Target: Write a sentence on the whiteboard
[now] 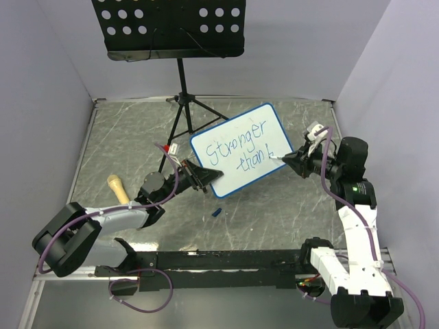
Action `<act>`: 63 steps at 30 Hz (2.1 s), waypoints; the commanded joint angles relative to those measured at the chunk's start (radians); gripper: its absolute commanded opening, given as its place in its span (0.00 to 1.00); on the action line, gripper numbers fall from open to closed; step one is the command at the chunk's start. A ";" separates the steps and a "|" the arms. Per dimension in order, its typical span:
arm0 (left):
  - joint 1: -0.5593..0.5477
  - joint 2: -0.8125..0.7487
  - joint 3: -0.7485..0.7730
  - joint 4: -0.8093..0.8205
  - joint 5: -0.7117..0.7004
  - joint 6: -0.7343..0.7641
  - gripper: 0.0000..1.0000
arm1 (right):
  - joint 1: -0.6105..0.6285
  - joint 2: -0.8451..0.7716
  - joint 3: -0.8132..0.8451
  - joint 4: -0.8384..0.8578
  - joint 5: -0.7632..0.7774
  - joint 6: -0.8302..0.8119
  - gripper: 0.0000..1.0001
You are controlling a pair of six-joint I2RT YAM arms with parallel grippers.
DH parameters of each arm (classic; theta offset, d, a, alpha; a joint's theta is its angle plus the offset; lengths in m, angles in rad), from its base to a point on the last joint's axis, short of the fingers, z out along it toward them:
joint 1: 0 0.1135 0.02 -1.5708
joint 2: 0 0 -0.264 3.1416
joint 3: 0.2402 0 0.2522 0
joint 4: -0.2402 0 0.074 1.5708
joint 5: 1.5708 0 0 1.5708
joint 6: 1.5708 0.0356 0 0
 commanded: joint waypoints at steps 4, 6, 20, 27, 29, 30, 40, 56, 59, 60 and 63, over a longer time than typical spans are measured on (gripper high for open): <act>0.001 -0.035 0.019 0.161 -0.010 -0.017 0.01 | -0.017 -0.009 0.061 0.052 -0.014 0.022 0.00; 0.001 -0.039 0.016 0.160 -0.013 -0.017 0.01 | -0.019 -0.009 0.063 0.048 -0.001 0.015 0.00; 0.003 -0.055 0.002 0.169 -0.012 -0.017 0.01 | -0.025 -0.003 0.041 0.048 0.070 -0.015 0.00; 0.003 -0.055 0.005 0.180 -0.004 -0.019 0.01 | -0.026 0.006 0.035 0.031 0.079 -0.035 0.00; 0.003 -0.053 0.004 0.181 -0.004 -0.020 0.01 | -0.025 0.005 0.035 0.032 0.069 -0.031 0.00; 0.004 -0.053 0.005 0.187 -0.001 -0.020 0.01 | -0.026 0.005 0.034 0.031 0.062 -0.028 0.00; 0.003 -0.050 0.004 0.198 0.007 -0.020 0.01 | -0.026 0.019 0.032 0.023 0.125 -0.034 0.00; 0.003 -0.024 0.021 0.209 0.042 -0.023 0.01 | -0.026 0.048 0.057 0.077 0.118 -0.006 0.00; 0.003 -0.015 0.027 0.215 0.047 -0.026 0.01 | -0.026 0.060 0.058 0.069 0.096 -0.005 0.00; 0.001 -0.013 0.030 0.215 0.048 -0.026 0.01 | -0.026 0.062 0.060 0.065 0.092 -0.006 0.00; 0.003 -0.006 0.033 0.218 0.053 -0.028 0.01 | -0.025 0.060 0.055 0.066 0.069 -0.005 0.00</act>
